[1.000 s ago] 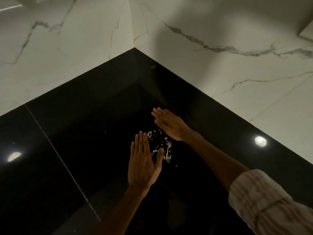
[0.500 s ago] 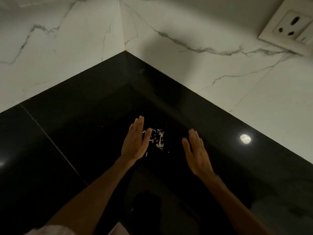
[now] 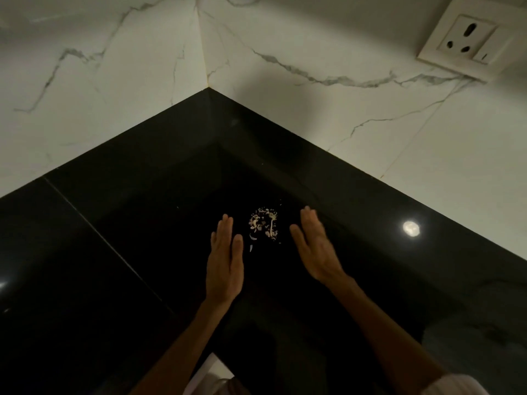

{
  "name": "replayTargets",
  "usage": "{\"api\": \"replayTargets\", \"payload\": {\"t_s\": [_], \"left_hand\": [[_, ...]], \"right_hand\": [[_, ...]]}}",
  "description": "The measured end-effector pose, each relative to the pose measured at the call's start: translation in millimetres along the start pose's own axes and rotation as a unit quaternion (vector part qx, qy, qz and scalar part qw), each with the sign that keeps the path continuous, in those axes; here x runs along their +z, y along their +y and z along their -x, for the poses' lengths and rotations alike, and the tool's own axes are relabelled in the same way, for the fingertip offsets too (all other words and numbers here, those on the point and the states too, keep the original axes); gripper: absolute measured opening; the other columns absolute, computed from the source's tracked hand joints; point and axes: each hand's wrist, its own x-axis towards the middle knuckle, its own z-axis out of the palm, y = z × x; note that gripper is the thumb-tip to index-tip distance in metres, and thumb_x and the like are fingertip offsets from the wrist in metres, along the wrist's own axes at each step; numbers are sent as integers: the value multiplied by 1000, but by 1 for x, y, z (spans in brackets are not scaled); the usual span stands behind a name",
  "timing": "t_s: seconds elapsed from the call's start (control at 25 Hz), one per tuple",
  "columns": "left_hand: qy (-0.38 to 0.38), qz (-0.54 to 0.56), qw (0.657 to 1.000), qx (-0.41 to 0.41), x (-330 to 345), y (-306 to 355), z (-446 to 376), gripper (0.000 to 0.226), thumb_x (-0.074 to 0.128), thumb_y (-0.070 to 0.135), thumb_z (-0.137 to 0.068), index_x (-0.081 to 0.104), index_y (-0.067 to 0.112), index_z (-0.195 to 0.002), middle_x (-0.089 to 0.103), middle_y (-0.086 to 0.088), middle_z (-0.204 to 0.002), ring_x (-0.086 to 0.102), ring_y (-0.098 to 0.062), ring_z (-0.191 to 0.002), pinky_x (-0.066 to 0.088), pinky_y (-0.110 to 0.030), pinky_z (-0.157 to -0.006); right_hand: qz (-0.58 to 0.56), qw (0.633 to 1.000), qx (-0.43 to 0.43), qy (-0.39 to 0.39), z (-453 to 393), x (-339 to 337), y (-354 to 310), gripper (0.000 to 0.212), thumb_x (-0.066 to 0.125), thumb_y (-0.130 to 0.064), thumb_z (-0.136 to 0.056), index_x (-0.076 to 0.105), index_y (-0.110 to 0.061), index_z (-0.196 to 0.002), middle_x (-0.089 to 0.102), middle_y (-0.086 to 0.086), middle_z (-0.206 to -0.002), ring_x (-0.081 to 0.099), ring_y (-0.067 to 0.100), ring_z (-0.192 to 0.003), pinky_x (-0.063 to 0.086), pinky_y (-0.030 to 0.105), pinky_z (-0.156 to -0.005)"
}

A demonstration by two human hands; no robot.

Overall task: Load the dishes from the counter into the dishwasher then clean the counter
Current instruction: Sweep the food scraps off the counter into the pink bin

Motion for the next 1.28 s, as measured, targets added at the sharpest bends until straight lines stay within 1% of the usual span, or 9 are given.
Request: {"api": "replayTargets", "payload": {"t_s": [0.16, 0.44, 0.56, 0.68, 0.76, 0.92, 1.04, 1.2, 1.28], "left_hand": [[-45, -70, 996, -25, 3, -2, -8, 65, 11, 56, -99, 8, 24, -155, 2, 11, -161, -7, -1, -144, -2, -27, -119], [-142, -194, 970, 43, 23, 8, -71, 51, 13, 36, -107, 15, 18, -154, 13, 2, -163, 6, -6, -148, -2, -23, -118], [-160, -126, 978, 49, 19, 3, -56, 54, 14, 46, -104, 26, 26, -152, 29, 5, -158, 23, -8, -146, 13, -29, -120], [-83, 28, 995, 55, 15, -1, -23, 50, 26, 46, -104, 44, 21, -144, 55, 7, -139, 45, 5, -128, 35, -34, -115], [-14, 133, 991, 29, 14, 2, -6, 42, 40, 32, -104, 47, 15, -142, 67, 17, -112, 53, 14, -113, 37, -39, -113], [57, 227, 972, -26, 13, 0, 32, 43, 46, 40, -101, 44, 28, -142, 53, 16, -140, 41, -2, -136, 26, -47, -119], [75, 259, 963, -29, 13, 4, 69, 47, 44, 38, -99, 44, 21, -143, 51, 32, -134, 41, 2, -135, 20, -40, -122], [126, 262, 957, -17, 26, 1, 109, 45, 41, 38, -100, 42, 24, -143, 55, 10, -140, 46, -10, -135, 18, -33, -121], [131, 205, 970, -27, 36, 3, 130, 48, 35, 44, -102, 41, 23, -144, 45, 17, -148, 37, -6, -140, 14, -31, -122]], "right_hand": [[130, 991, 20, -18, -44, -9, 19, 70, 9, -56, -101, 4, -12, -155, -3, 4, -163, -9, 12, -149, -8, 34, -121], [148, 974, -117, -126, -66, 17, -31, 50, 17, -30, -107, 10, -15, -154, 3, 1, -163, -4, 9, -149, -6, 30, -120], [14, 981, -107, -162, -36, 9, -35, 47, 20, -32, -107, 23, -20, -153, 16, -6, -161, 9, 0, -145, 5, 23, -120], [-230, 966, -6, -121, -12, -6, -23, 45, 30, -42, -105, 47, -27, -143, 42, -13, -148, 40, -6, -129, 28, 6, -102], [-304, 952, 40, -27, -11, -8, -8, 43, 35, -43, -104, 52, -25, -139, 47, -7, -147, 43, 5, -133, 31, 19, -111], [-197, 980, 4, -6, -25, 0, -2, 45, 31, -39, -106, 43, -21, -145, 35, -4, -155, 25, 5, -143, 16, 24, -117], [-73, 994, -49, -64, -57, 8, -20, 49, 20, -40, -106, 36, -23, -149, 26, -8, -158, 13, -4, -141, 3, 19, -116], [65, 970, -211, -106, -77, 22, -32, 51, 17, -35, -105, 40, -16, -147, 33, 1, -157, 20, 10, -147, 10, 34, -122], [69, 962, -228, -138, -58, 20, -32, 47, 20, -30, -107, 41, -14, -146, 34, 2, -156, 19, 10, -147, 9, 36, -123]]}}
